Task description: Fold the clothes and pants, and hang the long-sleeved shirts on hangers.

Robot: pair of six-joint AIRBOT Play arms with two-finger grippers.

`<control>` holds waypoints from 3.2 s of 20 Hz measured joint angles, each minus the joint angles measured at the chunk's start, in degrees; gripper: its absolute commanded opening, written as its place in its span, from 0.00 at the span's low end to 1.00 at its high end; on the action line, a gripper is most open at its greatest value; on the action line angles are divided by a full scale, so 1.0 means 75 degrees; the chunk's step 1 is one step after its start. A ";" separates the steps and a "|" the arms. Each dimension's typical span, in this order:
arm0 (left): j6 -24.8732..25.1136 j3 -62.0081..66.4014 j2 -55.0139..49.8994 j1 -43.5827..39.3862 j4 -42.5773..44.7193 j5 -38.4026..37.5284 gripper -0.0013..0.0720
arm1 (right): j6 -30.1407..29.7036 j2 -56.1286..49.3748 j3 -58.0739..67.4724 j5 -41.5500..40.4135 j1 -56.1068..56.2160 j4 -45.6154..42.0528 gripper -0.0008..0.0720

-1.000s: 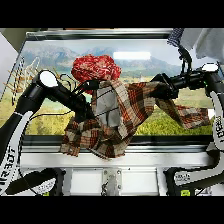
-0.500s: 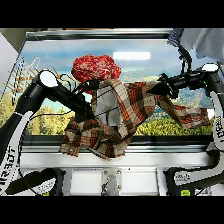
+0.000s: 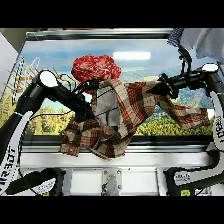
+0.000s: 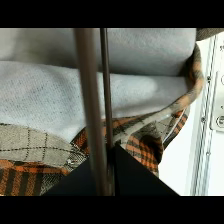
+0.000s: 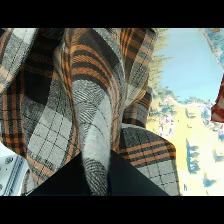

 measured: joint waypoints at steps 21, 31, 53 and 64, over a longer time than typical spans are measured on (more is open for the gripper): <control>-0.1600 0.0012 0.0012 0.0125 -0.0154 0.0233 0.65 | -0.0003 -0.0006 -0.0009 -0.0306 -0.0012 0.1271 0.05; -0.2221 0.0012 0.0504 0.0688 -0.0157 0.0428 0.97 | 0.0321 -0.0006 -0.0009 -0.0720 -0.0006 0.1440 0.05; -0.3707 -0.1955 0.0306 0.3022 -0.3246 0.2151 0.97 | 0.0781 0.0323 -0.0006 -0.0478 -0.0009 0.1314 0.05; -0.2862 -0.2314 -0.0256 0.1944 -0.3754 0.2296 0.05 | 0.0810 0.0338 -0.0006 -0.0431 -0.0006 0.1329 0.06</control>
